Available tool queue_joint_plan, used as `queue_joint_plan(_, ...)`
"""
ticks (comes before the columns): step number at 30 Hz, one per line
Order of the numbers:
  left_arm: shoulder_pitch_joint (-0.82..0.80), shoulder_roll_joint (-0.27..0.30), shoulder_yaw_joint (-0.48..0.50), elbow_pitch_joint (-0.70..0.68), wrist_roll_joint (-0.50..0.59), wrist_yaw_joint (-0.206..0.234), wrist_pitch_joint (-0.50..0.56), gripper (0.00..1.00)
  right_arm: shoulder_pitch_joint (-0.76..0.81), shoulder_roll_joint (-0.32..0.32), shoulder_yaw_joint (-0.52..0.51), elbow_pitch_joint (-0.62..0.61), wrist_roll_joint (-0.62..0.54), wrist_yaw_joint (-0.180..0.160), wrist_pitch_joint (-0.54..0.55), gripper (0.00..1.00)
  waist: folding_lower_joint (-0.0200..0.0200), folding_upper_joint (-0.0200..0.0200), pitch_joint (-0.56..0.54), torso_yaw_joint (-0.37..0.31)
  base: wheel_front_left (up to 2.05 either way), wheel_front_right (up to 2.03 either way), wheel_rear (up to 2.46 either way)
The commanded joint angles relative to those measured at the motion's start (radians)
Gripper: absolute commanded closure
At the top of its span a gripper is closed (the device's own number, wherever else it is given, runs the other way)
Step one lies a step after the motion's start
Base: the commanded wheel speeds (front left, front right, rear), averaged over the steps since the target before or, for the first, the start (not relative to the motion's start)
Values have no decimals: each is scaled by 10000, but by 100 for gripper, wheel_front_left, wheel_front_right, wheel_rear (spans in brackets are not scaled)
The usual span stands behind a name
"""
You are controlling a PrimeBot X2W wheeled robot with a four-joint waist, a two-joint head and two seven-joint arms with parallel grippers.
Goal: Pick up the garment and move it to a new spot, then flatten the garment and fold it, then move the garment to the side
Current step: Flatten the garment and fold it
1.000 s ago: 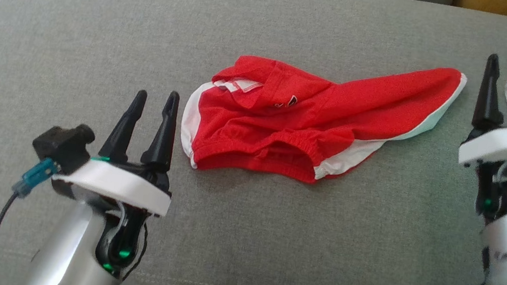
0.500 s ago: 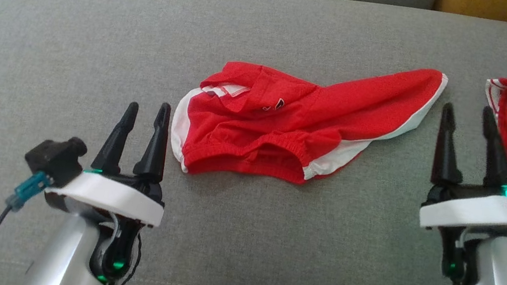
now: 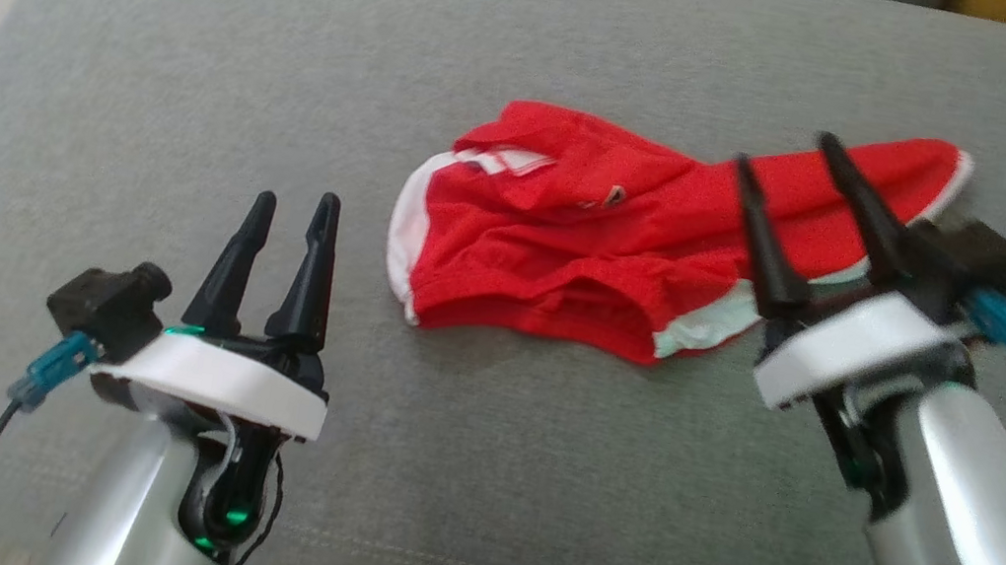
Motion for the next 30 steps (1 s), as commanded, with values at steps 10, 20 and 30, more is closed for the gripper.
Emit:
queue_joint_plan(10,-593,101,-127,-304,-444,124,-51,0,-2403,-1354,3754,1500,1948,65,1949,0,0,0,424,1411,0,0,0)
queue_joint_plan(20,-527,100,-360,-430,-799,277,-51,0,-3924,-2296,6133,3002,2223,65,1865,0,0,0,671,2289,0,0,0)
queue_joint_plan(30,-561,100,-464,-571,-959,328,-51,0,-4896,-2343,7301,4544,2131,65,1353,0,0,0,935,2633,0,0,0)
